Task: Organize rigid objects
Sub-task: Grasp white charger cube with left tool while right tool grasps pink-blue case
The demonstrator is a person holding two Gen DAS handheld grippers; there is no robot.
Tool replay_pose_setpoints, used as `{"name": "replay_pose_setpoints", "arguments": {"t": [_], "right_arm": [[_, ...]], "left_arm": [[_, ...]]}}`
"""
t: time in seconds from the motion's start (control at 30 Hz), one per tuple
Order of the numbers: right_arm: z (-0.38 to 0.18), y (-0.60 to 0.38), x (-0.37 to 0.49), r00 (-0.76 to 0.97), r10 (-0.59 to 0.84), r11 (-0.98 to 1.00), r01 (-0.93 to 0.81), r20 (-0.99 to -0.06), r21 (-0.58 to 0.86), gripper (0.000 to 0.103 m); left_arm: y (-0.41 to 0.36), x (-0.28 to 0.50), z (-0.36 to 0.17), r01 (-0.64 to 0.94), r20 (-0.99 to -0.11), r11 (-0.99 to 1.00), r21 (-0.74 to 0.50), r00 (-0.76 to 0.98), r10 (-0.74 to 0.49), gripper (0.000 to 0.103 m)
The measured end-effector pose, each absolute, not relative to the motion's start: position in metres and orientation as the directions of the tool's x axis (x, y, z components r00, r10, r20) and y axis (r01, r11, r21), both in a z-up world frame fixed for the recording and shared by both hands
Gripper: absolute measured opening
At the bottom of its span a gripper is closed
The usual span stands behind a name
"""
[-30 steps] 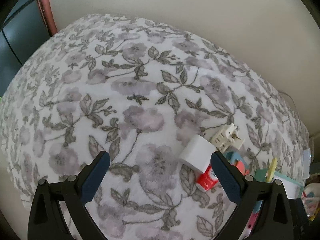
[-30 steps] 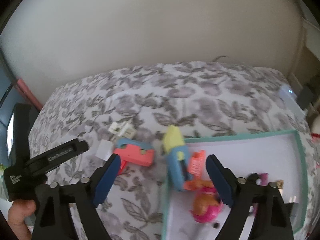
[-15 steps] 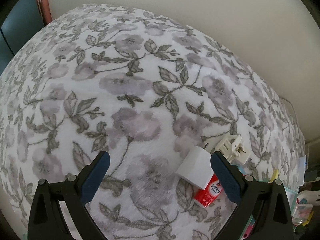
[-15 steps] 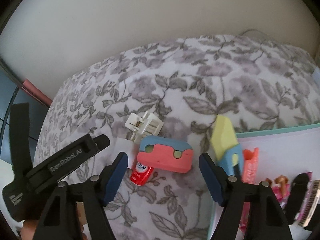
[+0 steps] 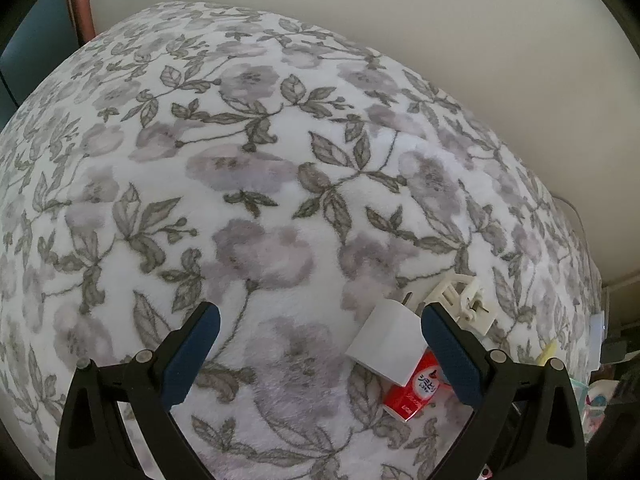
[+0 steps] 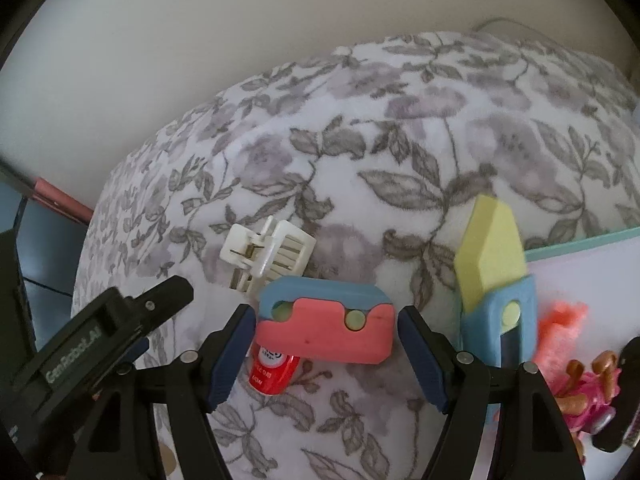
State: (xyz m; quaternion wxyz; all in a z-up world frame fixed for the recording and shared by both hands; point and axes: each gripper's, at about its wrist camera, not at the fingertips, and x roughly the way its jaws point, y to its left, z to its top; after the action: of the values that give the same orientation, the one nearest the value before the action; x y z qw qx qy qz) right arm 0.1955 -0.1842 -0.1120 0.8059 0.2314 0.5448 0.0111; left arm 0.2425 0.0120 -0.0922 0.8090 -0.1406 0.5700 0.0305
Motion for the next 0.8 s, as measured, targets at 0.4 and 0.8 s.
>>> {"name": "replay_pose_setpoints", "arguments": {"t": [0.4,0.8], "right_arm": [[-0.115,-0.180,0.194,0.400,0.260,0.895,0.242,-0.879,0.375,0.074],[-0.108,-0.189,0.181,0.422,0.277,0.878,0.253,-0.863,0.405,0.074]], "left_arm": [[0.000,0.242,-0.098,-0.149,-0.933,0.967,-0.207,0.326,-0.149,0.101],[-0.006,0.239,-0.096,-0.100,-0.937,0.979,-0.180,0.320,-0.140,0.100]]}}
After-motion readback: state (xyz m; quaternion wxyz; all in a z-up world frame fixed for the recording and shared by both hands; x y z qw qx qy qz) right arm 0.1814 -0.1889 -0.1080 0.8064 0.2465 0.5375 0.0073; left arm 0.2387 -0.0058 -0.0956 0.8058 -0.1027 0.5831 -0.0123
